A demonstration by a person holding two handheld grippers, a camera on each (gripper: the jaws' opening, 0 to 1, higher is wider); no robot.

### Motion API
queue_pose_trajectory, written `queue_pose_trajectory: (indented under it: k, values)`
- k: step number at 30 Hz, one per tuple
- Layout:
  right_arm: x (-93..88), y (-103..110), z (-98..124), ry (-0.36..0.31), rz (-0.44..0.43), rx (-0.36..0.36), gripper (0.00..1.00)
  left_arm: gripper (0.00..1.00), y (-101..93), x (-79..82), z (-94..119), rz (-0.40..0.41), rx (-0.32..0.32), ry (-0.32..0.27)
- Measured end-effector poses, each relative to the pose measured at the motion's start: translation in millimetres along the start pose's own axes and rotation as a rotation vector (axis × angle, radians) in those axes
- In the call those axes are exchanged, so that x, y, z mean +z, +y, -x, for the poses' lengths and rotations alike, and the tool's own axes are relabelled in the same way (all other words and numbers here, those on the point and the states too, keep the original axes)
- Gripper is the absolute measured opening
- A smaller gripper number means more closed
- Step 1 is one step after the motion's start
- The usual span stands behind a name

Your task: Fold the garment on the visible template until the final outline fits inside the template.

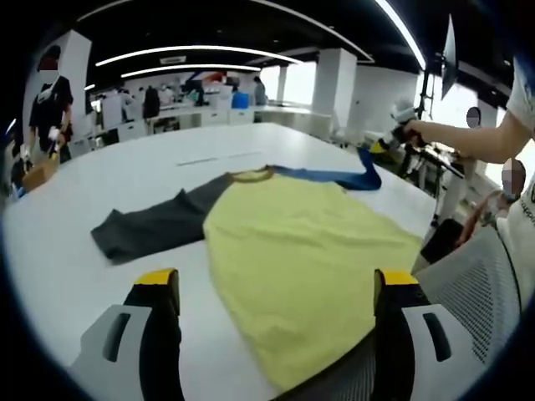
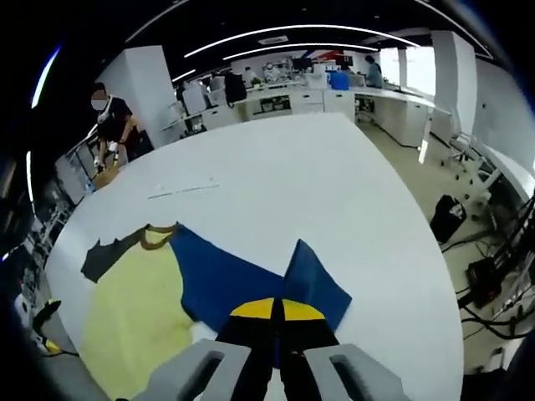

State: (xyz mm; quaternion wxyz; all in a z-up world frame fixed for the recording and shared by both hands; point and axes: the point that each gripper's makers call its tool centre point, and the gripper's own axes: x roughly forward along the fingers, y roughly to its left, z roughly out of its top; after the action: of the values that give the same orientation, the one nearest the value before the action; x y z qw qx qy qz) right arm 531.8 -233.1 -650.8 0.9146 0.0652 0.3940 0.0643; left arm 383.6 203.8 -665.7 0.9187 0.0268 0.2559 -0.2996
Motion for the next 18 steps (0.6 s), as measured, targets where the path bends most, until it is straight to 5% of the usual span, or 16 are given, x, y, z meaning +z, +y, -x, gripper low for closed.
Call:
queue_pose_trajectory:
  k: [18]
  values:
    - [15.0,52,-18,0.026,0.051,0.083,0.0,0.94,-2.1,2.7,0,-0.007,-0.01,-0.006]
